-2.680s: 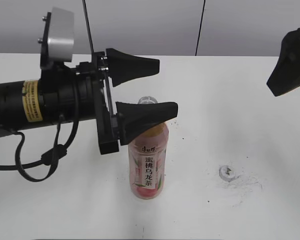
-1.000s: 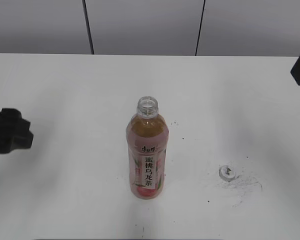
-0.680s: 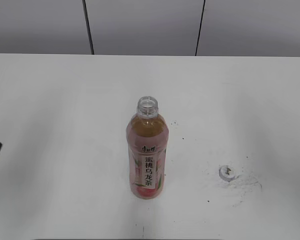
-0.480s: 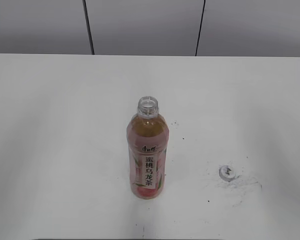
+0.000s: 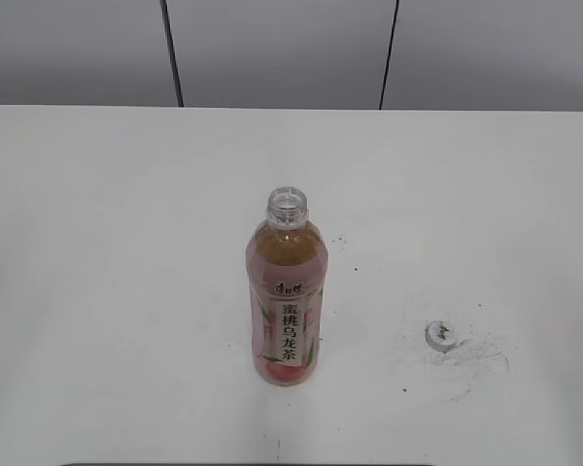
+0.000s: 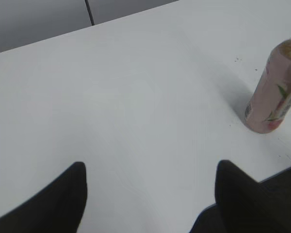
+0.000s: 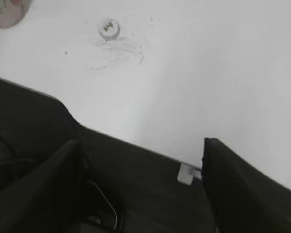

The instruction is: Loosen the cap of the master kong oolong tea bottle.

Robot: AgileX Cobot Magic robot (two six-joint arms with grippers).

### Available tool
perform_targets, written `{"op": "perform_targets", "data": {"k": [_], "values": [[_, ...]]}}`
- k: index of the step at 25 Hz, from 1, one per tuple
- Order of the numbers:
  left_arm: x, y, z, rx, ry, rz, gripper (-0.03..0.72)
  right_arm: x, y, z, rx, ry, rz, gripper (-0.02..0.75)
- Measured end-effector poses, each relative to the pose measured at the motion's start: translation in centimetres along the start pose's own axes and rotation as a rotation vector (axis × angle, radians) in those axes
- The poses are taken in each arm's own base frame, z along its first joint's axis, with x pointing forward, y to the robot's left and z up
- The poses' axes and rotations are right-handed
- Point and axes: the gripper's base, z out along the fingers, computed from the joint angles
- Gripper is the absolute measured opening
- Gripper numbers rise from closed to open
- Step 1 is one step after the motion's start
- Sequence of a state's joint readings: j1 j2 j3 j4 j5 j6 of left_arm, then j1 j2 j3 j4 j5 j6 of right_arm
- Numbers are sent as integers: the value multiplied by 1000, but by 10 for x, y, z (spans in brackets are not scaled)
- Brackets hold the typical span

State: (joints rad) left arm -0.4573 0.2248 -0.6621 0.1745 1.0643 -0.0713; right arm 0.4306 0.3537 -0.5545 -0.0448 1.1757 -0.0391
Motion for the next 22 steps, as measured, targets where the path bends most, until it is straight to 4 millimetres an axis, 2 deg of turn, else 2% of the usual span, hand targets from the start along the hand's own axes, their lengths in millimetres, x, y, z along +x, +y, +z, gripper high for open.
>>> {"op": "perform_targets", "data": {"k": [5,22], "values": [[23,-4,10,26,10,-6,490,16,4,-11,-32,-192,19,576],[23,-14,9,136,-13,39,489,20,4,-14,-30,-227,19,575]]}}
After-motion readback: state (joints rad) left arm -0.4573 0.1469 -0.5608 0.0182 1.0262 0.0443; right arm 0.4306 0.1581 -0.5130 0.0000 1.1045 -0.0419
